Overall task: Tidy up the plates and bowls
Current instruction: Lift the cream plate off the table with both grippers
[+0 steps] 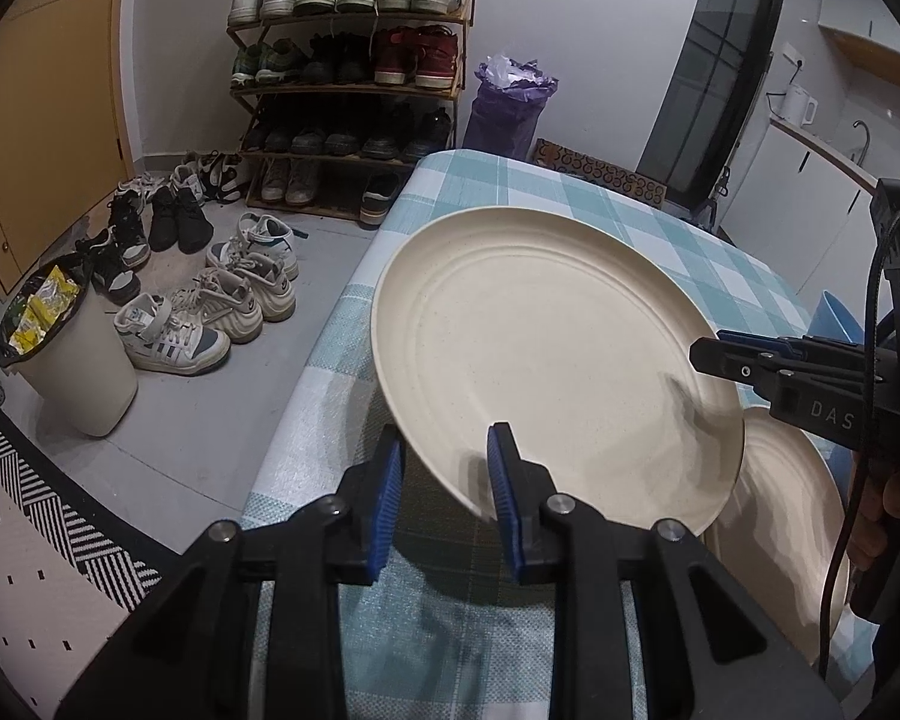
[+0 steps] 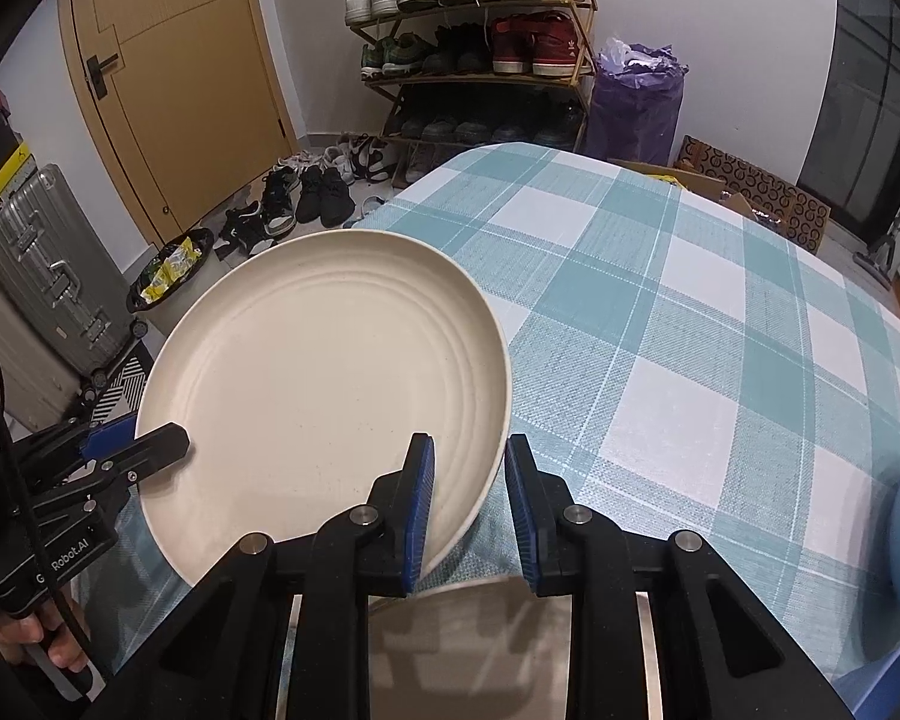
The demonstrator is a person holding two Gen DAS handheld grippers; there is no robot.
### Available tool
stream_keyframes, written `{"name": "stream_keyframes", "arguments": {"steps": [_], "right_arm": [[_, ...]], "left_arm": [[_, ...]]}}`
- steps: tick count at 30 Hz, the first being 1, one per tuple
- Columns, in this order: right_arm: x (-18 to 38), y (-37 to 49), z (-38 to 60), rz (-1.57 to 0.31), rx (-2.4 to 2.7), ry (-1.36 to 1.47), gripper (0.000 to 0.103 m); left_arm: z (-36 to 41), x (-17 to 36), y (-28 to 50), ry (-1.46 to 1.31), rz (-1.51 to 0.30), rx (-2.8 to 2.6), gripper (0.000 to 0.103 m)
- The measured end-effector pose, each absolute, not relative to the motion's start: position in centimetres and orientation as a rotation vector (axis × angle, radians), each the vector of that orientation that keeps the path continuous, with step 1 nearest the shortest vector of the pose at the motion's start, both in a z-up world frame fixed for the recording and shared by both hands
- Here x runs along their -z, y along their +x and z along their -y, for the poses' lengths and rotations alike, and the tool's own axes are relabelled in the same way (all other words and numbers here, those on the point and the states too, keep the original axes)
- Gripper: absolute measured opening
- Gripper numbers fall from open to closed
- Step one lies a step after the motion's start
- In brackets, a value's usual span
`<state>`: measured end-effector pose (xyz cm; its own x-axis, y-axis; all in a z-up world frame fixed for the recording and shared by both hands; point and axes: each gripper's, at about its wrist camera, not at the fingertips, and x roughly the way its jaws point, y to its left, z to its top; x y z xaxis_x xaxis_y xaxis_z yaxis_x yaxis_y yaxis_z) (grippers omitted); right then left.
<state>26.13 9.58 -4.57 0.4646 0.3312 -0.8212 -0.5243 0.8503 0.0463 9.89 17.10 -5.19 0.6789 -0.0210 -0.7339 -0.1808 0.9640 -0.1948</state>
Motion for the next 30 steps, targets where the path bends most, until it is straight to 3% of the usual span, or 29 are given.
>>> {"name": "stream_keyframes", "arguments": {"steps": [30], "right_arm": [[0.8, 22.0, -5.2, -0.903, -0.466, -0.183, 0.025]], "left_arm": [[-13.7, 2.5, 9.0, -0.197, -0.781, -0.015, 0.026]]}}
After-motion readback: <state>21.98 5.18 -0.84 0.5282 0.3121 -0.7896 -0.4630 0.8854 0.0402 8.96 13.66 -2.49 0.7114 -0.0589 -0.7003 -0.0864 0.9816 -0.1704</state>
